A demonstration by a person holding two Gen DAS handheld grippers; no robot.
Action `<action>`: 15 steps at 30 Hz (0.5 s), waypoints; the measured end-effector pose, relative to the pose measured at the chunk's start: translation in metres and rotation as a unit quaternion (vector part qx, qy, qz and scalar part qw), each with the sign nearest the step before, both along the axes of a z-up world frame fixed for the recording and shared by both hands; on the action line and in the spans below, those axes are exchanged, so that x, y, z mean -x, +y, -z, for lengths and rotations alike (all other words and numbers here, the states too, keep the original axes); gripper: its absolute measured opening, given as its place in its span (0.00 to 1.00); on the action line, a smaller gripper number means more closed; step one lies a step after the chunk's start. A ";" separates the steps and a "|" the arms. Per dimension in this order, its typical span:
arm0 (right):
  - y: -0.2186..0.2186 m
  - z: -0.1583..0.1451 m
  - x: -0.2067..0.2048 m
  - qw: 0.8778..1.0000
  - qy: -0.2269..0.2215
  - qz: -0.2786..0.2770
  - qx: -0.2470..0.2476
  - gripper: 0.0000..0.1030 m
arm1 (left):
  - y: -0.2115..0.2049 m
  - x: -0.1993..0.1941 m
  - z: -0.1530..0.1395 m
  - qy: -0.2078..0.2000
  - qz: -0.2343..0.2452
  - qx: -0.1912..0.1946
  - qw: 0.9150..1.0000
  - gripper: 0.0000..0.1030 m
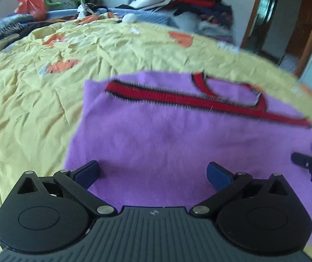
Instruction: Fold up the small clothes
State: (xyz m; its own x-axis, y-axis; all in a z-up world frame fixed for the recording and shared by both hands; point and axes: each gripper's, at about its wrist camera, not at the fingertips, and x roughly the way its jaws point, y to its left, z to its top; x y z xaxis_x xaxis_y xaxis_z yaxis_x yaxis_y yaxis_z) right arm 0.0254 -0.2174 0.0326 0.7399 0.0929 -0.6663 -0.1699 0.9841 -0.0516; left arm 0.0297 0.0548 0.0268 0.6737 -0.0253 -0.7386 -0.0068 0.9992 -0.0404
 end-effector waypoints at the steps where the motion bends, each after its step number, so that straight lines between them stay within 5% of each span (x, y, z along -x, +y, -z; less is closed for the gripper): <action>1: 0.004 0.010 -0.004 1.000 0.002 0.010 0.022 0.97 | -0.006 0.000 0.004 -0.001 -0.008 -0.018 1.000 1.00; 10: -0.021 -0.010 0.022 0.996 -0.016 0.053 -0.064 1.00 | -0.008 0.016 -0.006 -0.001 -0.024 -0.016 1.000 1.00; 15: -0.002 -0.006 0.045 0.999 -0.011 0.033 -0.038 1.00 | -0.007 0.031 0.003 0.007 -0.020 -0.019 1.000 1.00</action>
State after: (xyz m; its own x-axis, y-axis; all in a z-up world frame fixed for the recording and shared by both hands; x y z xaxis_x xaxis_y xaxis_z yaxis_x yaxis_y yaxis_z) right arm -0.0196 -0.2196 0.0383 0.7610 0.0930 -0.6421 -0.1050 0.9943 0.0196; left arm -0.0014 0.0475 0.0240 0.6627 0.0292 -0.7483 -0.0464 0.9989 -0.0022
